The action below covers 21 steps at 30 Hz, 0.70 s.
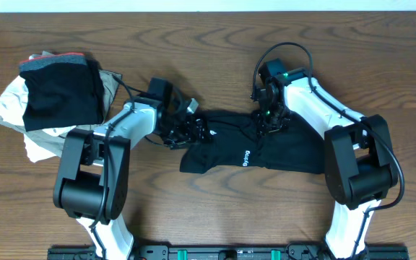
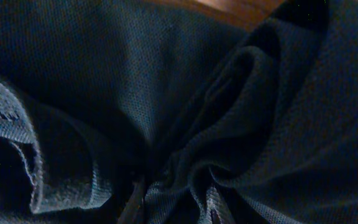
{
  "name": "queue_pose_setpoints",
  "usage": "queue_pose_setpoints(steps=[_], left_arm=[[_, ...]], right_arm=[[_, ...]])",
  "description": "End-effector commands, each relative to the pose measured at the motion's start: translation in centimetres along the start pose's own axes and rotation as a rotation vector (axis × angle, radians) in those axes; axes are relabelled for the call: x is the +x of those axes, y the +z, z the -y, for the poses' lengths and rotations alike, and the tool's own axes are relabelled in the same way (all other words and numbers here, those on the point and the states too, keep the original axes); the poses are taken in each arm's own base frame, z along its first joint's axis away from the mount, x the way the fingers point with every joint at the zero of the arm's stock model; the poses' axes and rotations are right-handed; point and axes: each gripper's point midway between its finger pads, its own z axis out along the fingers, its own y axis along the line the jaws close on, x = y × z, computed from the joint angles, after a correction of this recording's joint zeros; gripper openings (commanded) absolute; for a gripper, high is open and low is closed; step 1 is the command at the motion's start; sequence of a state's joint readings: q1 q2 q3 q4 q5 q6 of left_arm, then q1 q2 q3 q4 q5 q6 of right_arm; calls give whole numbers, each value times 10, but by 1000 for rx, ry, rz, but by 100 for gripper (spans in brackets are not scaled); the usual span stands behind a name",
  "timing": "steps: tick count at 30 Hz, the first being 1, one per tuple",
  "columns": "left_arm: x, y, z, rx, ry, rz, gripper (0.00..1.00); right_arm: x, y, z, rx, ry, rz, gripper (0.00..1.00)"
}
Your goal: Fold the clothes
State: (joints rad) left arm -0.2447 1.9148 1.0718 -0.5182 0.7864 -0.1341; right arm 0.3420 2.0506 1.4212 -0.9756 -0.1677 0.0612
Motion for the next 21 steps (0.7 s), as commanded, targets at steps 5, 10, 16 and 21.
queue_pose_setpoints(steps=[5,10,16,21], left_arm=[[17,20,-8,-46,5,-53,51],[15,18,-10,-47,-2,-47,14],[13,11,-17,-58,-26,-35,6],[9,-17,-31,-129,-64,18,6]], right_arm=[[13,31,-16,-11,-24,-82,31],[13,31,-15,-10,-24,-82,31],[14,31,-15,-10,-23,-86,29],[11,26,-16,-12,-24,-71,28]])
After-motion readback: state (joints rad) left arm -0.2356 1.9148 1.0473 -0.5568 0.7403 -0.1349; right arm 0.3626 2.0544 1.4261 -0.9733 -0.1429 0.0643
